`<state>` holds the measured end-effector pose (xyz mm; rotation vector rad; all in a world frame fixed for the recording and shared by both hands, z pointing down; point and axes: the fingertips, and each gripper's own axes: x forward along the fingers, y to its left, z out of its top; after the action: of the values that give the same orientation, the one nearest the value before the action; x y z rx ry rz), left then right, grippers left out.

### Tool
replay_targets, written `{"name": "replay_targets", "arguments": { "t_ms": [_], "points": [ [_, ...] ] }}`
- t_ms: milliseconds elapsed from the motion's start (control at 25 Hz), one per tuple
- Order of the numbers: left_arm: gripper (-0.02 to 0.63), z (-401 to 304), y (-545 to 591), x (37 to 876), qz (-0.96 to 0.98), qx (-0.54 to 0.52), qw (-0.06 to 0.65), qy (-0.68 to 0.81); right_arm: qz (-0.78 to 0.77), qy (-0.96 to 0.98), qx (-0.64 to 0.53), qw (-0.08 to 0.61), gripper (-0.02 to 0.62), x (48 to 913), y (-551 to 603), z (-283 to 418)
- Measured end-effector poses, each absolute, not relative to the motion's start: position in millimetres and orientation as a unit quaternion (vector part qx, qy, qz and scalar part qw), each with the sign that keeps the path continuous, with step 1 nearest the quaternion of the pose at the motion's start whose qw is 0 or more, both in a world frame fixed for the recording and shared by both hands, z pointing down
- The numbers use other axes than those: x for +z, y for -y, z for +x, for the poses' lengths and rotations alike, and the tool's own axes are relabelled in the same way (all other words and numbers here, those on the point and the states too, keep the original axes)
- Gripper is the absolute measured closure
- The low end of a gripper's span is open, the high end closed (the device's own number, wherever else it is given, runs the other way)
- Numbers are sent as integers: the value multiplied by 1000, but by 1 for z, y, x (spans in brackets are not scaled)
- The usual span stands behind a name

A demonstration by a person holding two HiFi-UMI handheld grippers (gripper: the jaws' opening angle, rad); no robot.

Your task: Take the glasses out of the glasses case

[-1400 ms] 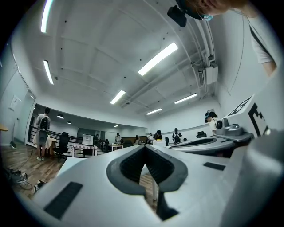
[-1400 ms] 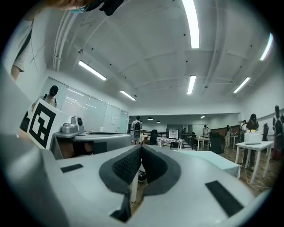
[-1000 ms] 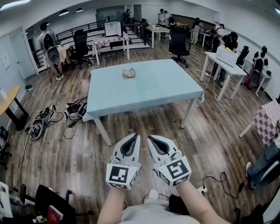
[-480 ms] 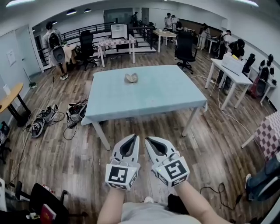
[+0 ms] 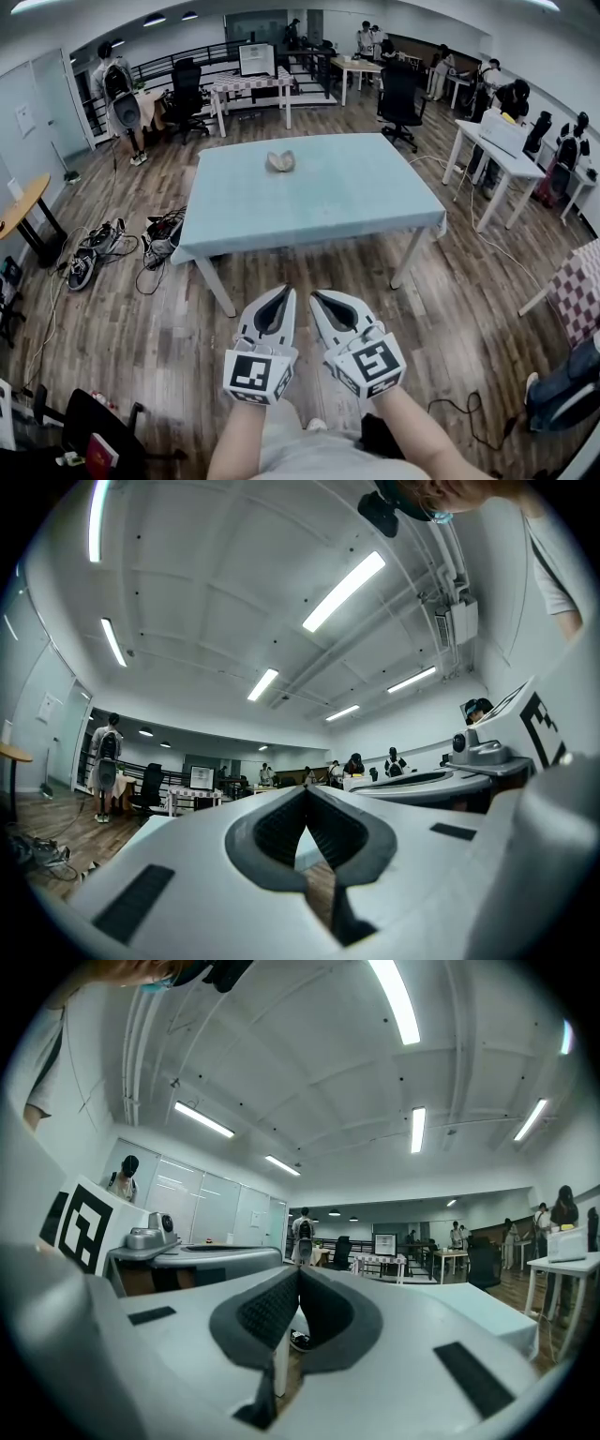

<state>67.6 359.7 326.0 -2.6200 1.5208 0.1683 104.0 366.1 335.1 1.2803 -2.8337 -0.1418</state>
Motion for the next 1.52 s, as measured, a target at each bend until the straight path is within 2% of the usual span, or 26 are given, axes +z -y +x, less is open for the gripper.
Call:
{"name": "replay_targets", "arguments": {
  "t_ms": [720,920,1520],
  "points": [
    [598,56,-279,316,-869,62,61,-487,425,903,-53,21,588,336,-290,94],
    [598,46,-242,311,-870,61,61,-485,433,900,-44,1,588,324,-250,89],
    [598,17,-127,325,-878,53,20,-475,458,889,-17,8,588,339,-139,63]
  ]
}}
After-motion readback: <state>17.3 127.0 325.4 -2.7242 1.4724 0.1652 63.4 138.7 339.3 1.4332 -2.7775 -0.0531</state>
